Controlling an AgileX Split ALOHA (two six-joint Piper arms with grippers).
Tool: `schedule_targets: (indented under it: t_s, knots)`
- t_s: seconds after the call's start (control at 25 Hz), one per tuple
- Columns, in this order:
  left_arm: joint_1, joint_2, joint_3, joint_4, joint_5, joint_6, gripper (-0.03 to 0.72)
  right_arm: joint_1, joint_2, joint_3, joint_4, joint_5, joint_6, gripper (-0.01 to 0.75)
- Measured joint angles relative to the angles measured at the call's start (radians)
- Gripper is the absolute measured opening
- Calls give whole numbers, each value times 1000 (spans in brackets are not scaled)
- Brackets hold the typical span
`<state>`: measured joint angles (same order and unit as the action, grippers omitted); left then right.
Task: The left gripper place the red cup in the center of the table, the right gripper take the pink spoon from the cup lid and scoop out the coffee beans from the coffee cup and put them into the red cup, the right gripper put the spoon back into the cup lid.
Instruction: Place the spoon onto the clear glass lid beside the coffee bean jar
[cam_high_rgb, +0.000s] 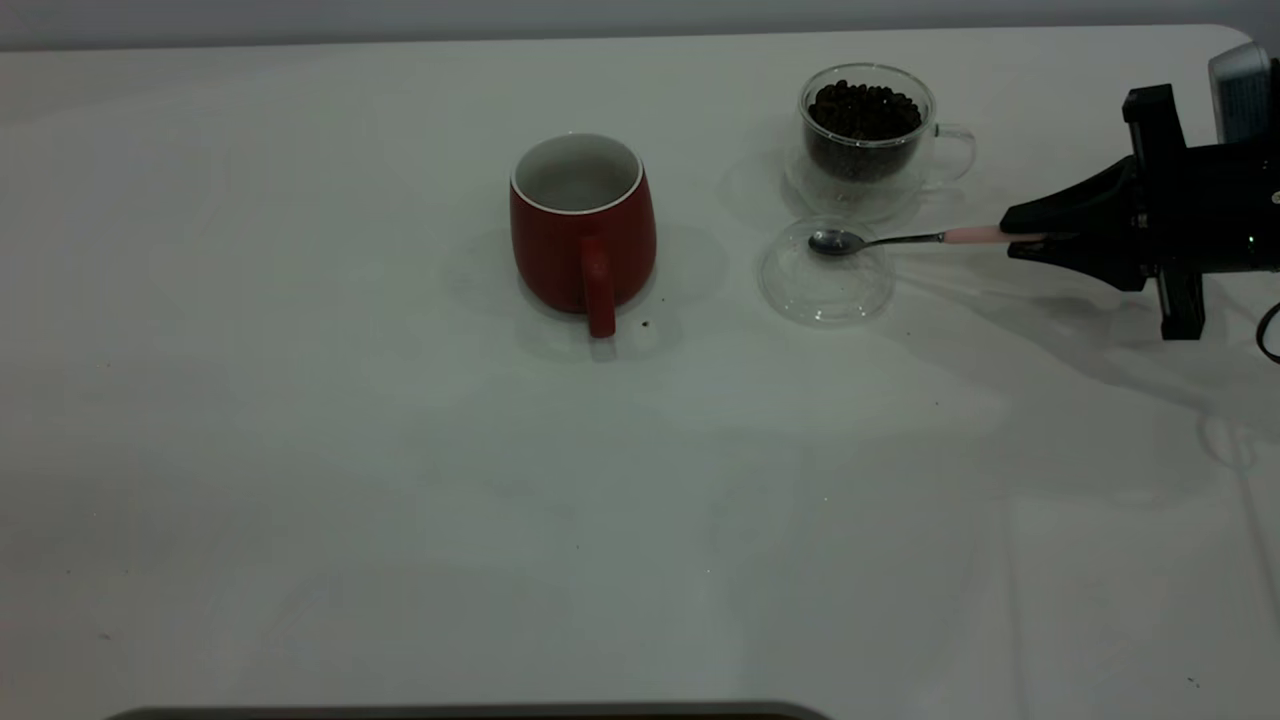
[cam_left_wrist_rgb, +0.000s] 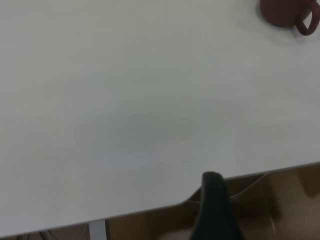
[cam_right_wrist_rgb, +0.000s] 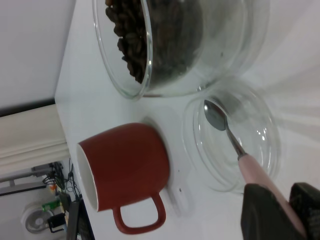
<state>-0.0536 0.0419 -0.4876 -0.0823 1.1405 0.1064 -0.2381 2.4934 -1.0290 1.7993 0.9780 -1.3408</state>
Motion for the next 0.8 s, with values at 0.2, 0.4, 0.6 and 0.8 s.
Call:
schedule_targets:
  t_s: [0.2,0.4,0.6,0.8]
  knots:
    - [0,0,0,0,0,0,586,11,34,-22,1,4,7,113]
    - [0,0,0,0,0,0,586,33,51,-22,3,23,-21,113]
    - [0,0,0,0,0,0,586,40,54,-23,5,29,-42,113]
    - [0,0,0,0,0,0,586,40,55,-23,5,31,-46,113]
